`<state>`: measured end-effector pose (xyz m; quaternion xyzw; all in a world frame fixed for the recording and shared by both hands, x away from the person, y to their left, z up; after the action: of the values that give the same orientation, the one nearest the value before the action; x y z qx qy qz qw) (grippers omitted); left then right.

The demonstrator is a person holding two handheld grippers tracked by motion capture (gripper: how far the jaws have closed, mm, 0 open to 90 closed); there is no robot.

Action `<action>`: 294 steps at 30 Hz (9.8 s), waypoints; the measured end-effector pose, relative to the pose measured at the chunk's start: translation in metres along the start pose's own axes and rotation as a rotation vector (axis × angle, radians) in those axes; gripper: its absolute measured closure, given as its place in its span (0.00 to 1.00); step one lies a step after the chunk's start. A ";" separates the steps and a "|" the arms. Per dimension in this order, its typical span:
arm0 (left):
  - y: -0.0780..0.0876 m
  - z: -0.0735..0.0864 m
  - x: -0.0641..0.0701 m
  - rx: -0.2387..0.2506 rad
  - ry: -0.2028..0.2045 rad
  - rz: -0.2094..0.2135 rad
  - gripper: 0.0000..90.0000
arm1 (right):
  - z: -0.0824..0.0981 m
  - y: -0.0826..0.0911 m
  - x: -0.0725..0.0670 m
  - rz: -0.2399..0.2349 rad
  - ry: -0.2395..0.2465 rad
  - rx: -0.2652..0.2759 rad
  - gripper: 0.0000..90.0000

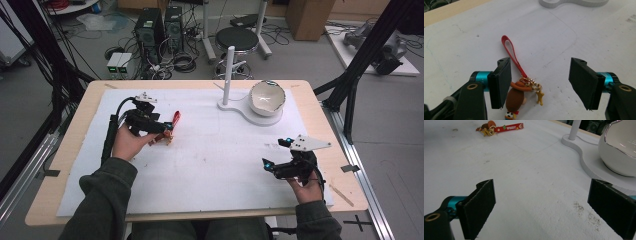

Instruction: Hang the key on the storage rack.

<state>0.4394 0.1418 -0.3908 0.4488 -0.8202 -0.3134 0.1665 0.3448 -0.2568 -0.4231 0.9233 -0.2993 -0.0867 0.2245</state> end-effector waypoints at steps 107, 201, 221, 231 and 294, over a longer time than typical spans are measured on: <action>-0.093 0.025 -0.012 -0.181 0.144 -0.212 0.96 | 0.001 0.001 0.000 -0.008 0.008 0.006 0.07; 0.007 0.003 0.010 0.279 0.088 -0.106 0.96 | 0.001 0.003 0.001 0.005 0.012 0.009 0.07; 0.017 -0.007 0.016 0.328 0.077 -0.088 0.96 | 0.000 0.003 -0.001 0.002 0.013 0.009 0.08; 0.022 -0.011 0.018 0.347 0.076 -0.082 0.96 | -0.001 0.002 -0.001 0.003 0.016 0.008 0.07; 0.003 -0.074 0.064 0.364 -0.003 -0.010 0.96 | -0.001 0.004 0.000 0.000 0.009 0.022 0.07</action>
<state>0.4439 0.0623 -0.3340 0.4752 -0.8613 -0.1612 0.0795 0.3432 -0.2592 -0.4199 0.9261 -0.2994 -0.0792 0.2156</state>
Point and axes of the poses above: each handheld gripper's, and its own axes: y roughly backward along the jaws, z roughly out of its underside, x roughly to its right, the point moved 6 cm from there along -y, roughly forward along the jaws, and after that the axes turned 7 degrees about -z, right-handed, at the moved point
